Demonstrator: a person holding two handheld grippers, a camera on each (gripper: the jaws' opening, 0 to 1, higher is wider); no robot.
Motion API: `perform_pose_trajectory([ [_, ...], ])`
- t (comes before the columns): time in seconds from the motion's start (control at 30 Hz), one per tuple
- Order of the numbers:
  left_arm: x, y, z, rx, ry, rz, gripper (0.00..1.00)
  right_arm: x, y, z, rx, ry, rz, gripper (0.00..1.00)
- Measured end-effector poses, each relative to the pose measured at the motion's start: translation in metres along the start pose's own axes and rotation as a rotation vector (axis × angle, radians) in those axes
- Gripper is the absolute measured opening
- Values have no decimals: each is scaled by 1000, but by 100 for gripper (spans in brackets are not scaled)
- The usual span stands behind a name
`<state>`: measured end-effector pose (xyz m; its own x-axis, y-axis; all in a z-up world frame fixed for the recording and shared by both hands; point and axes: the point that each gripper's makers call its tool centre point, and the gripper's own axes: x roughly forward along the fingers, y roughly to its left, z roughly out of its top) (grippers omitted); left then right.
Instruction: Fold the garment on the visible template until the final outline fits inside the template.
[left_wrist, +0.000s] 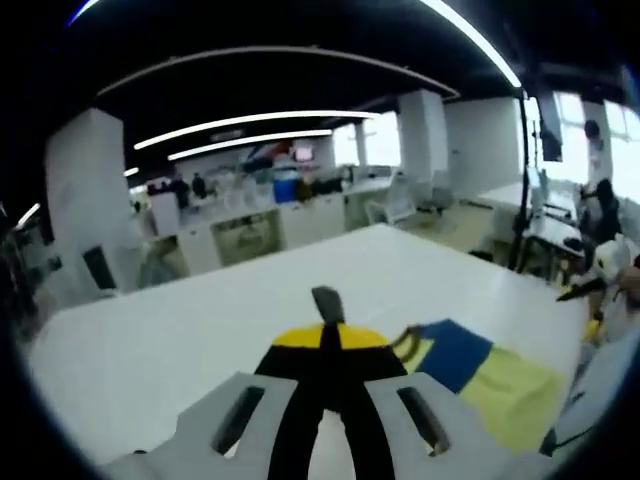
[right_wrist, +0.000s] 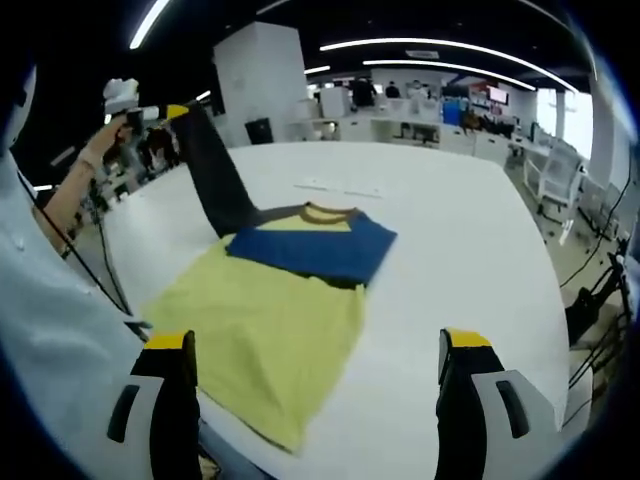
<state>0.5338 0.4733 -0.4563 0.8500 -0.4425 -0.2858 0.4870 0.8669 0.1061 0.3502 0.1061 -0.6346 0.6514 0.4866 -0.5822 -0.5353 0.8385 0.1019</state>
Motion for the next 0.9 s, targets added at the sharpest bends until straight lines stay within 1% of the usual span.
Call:
perform_pose_trajectory([
  [0.1, 7, -11, 4, 26, 2, -23, 0, -1, -1, 0, 3, -1, -6, 100],
  [0.2, 14, -19, 8, 20, -12, -50, 0, -2, -4, -1, 4, -1, -11, 100],
  [0.33, 22, -30, 8, 28, -7, -82, 0, -2, -4, -1, 6, 0, -12, 100],
  [0.5, 29, -39, 9, 31, -6, -109, 0, -1, -2, -1, 3, 4, -8, 100],
  [0.73, 39, -53, 14, 44, -8, -149, 0, -1, -2, 0, 3, 5, -8, 100],
  [0.8, 43, -59, 14, 51, -9, -162, 0, -1, -3, 0, 2, 5, -8, 100],
  [0.9, 51, -66, 10, 61, 8, -185, 0, -1, -3, 2, 1, 3, -8, 100],
])
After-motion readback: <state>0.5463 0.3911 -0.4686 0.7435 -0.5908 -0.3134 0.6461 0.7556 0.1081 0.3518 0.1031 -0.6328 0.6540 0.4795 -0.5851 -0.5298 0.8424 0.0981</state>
